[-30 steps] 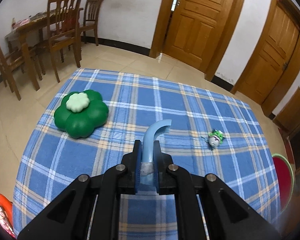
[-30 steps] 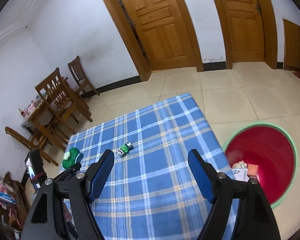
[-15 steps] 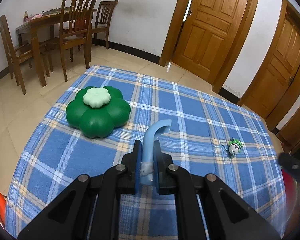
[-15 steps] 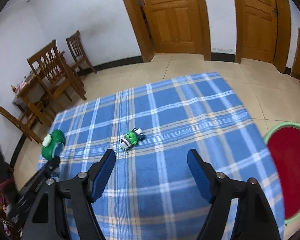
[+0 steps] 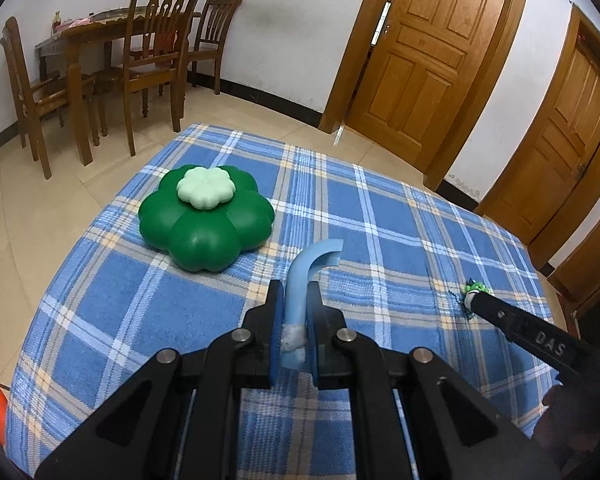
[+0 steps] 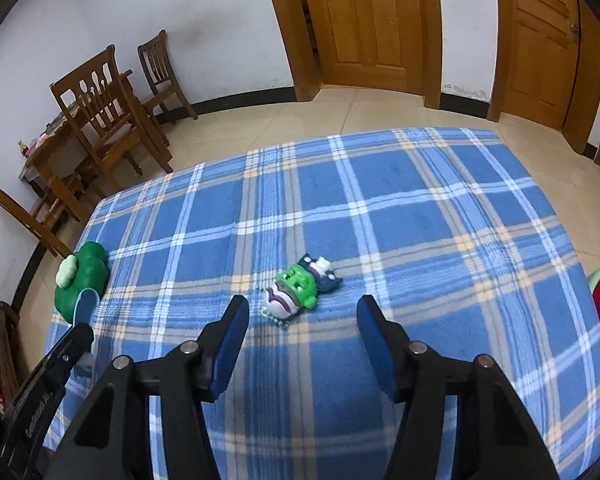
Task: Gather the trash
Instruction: 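Move the right gripper to the small green toy figure and grasp it, then carry the green toy and blue hook toward the red bucket with both grippers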
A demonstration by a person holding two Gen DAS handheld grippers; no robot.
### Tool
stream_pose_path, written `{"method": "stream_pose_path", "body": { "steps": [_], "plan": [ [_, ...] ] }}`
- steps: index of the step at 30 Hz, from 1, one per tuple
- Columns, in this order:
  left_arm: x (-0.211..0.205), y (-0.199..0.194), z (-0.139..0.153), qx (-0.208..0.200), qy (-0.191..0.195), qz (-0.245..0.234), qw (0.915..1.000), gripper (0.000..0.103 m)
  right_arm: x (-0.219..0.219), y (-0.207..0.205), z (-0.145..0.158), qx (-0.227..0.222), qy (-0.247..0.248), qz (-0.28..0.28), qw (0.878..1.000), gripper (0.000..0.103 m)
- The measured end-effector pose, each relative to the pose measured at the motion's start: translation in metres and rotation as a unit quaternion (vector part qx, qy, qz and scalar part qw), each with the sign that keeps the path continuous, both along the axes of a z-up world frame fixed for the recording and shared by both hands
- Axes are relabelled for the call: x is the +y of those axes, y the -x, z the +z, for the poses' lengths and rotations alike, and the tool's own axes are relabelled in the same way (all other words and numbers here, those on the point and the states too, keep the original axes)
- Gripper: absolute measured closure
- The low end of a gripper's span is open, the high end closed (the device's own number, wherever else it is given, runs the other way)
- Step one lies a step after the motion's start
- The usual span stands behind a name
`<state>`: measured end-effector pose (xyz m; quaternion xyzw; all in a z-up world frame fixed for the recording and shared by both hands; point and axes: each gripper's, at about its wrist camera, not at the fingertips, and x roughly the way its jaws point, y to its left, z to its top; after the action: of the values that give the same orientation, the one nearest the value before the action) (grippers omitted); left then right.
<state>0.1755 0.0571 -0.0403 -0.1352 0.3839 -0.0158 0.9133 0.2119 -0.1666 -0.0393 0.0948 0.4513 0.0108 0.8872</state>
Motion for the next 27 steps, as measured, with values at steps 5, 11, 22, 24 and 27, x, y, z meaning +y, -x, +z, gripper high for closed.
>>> {"method": "stream_pose_path", "body": {
  "steps": [5, 11, 22, 24, 27],
  "plan": [
    [-0.003, 0.002, 0.000, 0.000, -0.001, -0.006, 1.0000, 0.093, 0.007, -0.008, -0.006, 0.004, 0.020, 0.003, 1.000, 0.045],
    [-0.008, 0.001, -0.001, 0.001, -0.007, -0.010, 0.9999, 0.093, 0.010, -0.008, -0.008, -0.006, 0.050, 0.007, 0.999, 0.071],
    [-0.010, 0.002, 0.000, -0.005, -0.014, -0.013, 0.9998, 0.093, -0.017, 0.031, 0.003, -0.013, 0.003, 0.002, 1.000, 0.071],
    [-0.010, 0.002, 0.000, -0.005, -0.015, -0.013, 0.9998, 0.093, -0.023, 0.041, 0.009, -0.019, -0.004, 0.000, 1.000, 0.071],
    [-0.011, 0.002, 0.000, -0.005, -0.015, -0.014, 0.9998, 0.093, -0.032, 0.057, 0.017, -0.027, -0.012, -0.003, 1.000, 0.071]
  ]
}}
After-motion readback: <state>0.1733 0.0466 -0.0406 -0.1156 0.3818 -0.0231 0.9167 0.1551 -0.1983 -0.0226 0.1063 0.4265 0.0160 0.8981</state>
